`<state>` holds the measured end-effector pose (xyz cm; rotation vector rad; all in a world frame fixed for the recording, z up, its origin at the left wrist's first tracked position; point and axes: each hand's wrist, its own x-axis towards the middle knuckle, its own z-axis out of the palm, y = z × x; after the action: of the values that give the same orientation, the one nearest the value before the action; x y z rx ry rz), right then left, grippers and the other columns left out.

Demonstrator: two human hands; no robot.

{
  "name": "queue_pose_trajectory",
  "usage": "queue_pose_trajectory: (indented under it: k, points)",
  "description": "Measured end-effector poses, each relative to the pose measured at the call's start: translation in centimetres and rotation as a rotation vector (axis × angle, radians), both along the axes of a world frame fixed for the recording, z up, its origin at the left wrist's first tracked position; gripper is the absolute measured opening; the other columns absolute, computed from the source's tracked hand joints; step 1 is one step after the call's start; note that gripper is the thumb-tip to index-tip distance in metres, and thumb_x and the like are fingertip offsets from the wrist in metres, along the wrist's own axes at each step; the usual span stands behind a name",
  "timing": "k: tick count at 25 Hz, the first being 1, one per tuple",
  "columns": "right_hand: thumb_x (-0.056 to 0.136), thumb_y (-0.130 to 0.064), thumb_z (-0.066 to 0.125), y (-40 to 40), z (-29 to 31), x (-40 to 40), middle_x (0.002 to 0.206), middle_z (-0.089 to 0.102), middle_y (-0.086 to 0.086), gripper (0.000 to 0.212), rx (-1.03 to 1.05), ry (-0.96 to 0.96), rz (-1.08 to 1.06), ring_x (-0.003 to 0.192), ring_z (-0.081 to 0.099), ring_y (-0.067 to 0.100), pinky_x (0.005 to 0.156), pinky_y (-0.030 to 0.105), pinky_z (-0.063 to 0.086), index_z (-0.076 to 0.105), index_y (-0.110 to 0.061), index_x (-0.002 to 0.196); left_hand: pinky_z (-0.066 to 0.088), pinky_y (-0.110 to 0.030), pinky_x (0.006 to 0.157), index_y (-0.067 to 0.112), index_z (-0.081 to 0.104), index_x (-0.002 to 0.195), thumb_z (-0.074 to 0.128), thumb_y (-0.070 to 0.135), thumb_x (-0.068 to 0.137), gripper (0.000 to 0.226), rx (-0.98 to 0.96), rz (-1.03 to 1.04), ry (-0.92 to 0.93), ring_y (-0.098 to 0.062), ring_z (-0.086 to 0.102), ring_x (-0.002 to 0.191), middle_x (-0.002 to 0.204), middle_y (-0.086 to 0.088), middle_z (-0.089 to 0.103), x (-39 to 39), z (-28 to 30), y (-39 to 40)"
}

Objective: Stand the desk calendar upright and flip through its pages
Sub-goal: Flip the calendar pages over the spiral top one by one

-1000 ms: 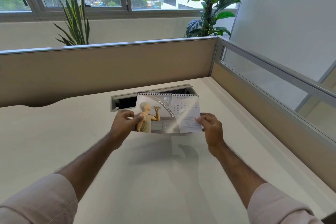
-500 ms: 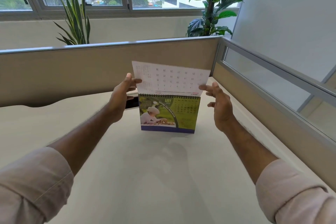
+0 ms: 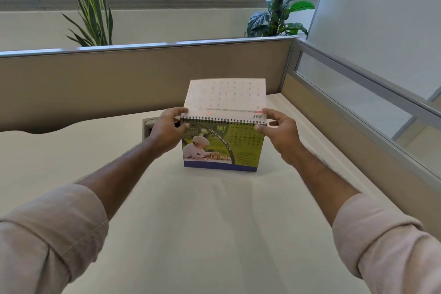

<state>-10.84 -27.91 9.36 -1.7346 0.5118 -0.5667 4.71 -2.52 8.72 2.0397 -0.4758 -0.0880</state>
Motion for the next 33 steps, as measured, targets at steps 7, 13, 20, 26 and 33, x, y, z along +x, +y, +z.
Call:
queue_pose_trajectory:
  k: [7,13,20,26,33]
  points:
    - [0.087,-0.011,0.069,0.2,-2.8,0.7,0.107,0.068,0.001,0.028,-0.19,0.088,-0.086,0.101,0.055,0.018,0.073,0.019,0.045,0.068,-0.014,0.115,0.049,-0.052,0.097,0.028,0.059,0.125,0.07,0.018,0.09,0.039,0.276,0.055,-0.139,-0.026,0.059,0.114,0.128,-0.002,0.056,0.7,-2.0,-0.3]
    - [0.092,-0.02,0.064,0.1,-3.8,0.9,0.108,0.066,0.004,0.016,-0.191,0.125,-0.104,0.101,0.056,0.02,0.067,0.019,0.044,0.064,-0.02,0.108,0.05,-0.056,0.093,0.033,0.053,0.122,0.072,0.011,0.085,0.047,0.294,0.034,-0.126,-0.024,0.058,0.113,0.127,0.003,0.057,0.7,-2.7,-0.5]
    - [0.085,-0.031,0.072,1.4,-6.5,-0.4,0.102,0.061,0.006,0.035,0.0,0.128,-0.235,0.091,0.059,0.021,0.072,0.03,0.052,0.052,-0.019,0.112,0.05,-0.052,0.09,0.021,0.052,0.122,0.087,0.028,0.073,0.06,0.082,0.26,-0.137,-0.023,0.061,0.104,0.118,0.0,0.059,-1.5,-6.1,0.0]
    - [0.082,-0.016,0.076,3.2,-9.4,-1.4,0.091,0.062,0.01,0.034,0.092,0.172,-0.278,0.083,0.061,0.022,0.071,0.03,0.053,0.054,-0.014,0.107,0.057,-0.053,0.087,0.018,0.055,0.121,0.081,0.039,0.08,0.053,0.061,0.243,0.138,-0.024,0.065,0.099,0.118,-0.004,0.066,-3.3,-8.9,0.1]
    - [0.079,-0.013,0.078,4.1,-9.7,-1.7,0.067,0.056,0.0,0.02,0.024,0.101,-0.361,0.063,0.053,0.017,0.063,0.027,0.05,0.06,-0.011,0.086,0.061,-0.041,0.069,0.018,0.061,0.1,0.079,0.036,0.081,0.031,0.001,0.33,0.128,-0.021,0.07,0.084,0.083,0.005,0.066,-3.9,-8.9,0.2]
